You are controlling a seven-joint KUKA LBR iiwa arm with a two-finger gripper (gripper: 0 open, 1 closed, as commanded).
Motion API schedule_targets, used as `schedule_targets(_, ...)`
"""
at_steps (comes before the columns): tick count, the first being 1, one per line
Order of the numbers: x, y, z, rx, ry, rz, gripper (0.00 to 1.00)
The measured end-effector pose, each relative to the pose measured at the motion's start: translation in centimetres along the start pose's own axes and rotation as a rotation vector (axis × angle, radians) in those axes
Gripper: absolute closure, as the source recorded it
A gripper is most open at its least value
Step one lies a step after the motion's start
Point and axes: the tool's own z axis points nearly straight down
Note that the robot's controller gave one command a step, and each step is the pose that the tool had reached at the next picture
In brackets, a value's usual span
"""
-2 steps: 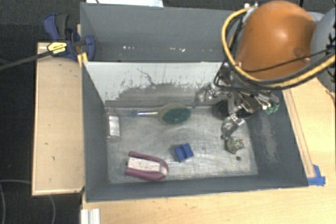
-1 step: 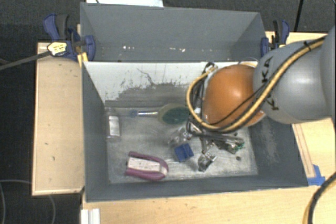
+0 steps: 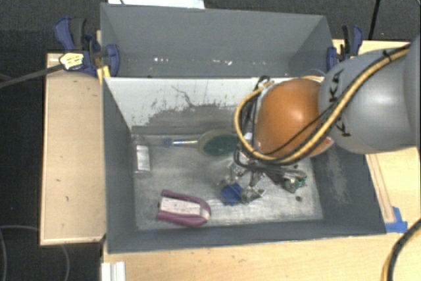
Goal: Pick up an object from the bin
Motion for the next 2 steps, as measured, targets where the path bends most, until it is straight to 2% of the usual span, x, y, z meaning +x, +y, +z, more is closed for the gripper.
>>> schedule_targets(1, -0.3, 0.2, -10.3, 0.005, -0.006, -0.022, 1.00)
schedule_targets(2, -7.1, -0.9, -13.2, 0.003, -0.005, -0.349, 1.00)
